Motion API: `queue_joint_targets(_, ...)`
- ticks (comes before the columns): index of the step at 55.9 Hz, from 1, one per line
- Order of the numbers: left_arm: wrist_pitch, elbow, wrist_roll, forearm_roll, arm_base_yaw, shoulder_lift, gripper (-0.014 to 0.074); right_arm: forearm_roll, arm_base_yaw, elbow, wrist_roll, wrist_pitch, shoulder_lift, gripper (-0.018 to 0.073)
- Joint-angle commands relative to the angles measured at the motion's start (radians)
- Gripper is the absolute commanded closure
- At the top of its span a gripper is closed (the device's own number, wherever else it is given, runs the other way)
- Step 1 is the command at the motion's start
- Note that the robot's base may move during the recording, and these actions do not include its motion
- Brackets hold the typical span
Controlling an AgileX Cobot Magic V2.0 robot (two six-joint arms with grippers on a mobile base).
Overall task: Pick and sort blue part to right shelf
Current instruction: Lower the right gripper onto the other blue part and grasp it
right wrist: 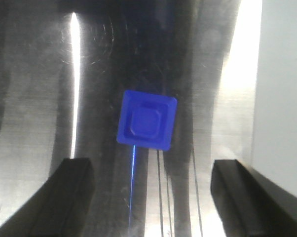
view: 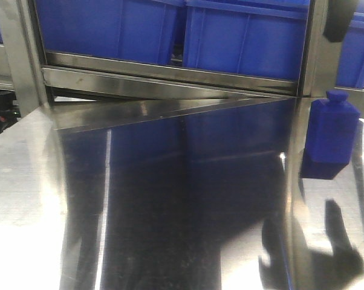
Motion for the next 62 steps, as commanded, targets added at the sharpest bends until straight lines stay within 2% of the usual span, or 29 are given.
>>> queue_joint_targets(1,-0.09,-0.03,-0.002,-0.003,-0.006,-0.003,0.022,0.003,0.001,-0.04,0.006,-0.025,0.008,-0.0039)
queue_joint_targets(29,-0.09,-0.03,-0.002,-0.003,-0.006,-0.003,0.022,0.004,0.001,-0.04,0.006,-0.092,0.229,-0.0039)
queue_joint_targets(43,-0.09,-0.03,-0.002,-0.003,-0.006,-0.003,0.022,0.004,0.001,-0.039,0.006,-0.061,0.283,-0.0029)
queue_joint_targets(47,-0.09,-0.03,-0.002,-0.002,-0.006,-0.003,0.022,0.004,0.001,-0.039,0.006,-0.053,0.283,0.003)
queue_joint_targets(57,-0.086,-0.026,-0.002,0.017,-0.006,-0.003,0.022,0.005,0.001,-0.039,0.006,-0.034,0.283,0.0321)
queue_joint_targets(62,-0.072,-0.01,-0.002,0.052,-0.006,-0.003,0.022,0.005,0.001,-0.039,0.006,-0.029,0.283,0.0349)
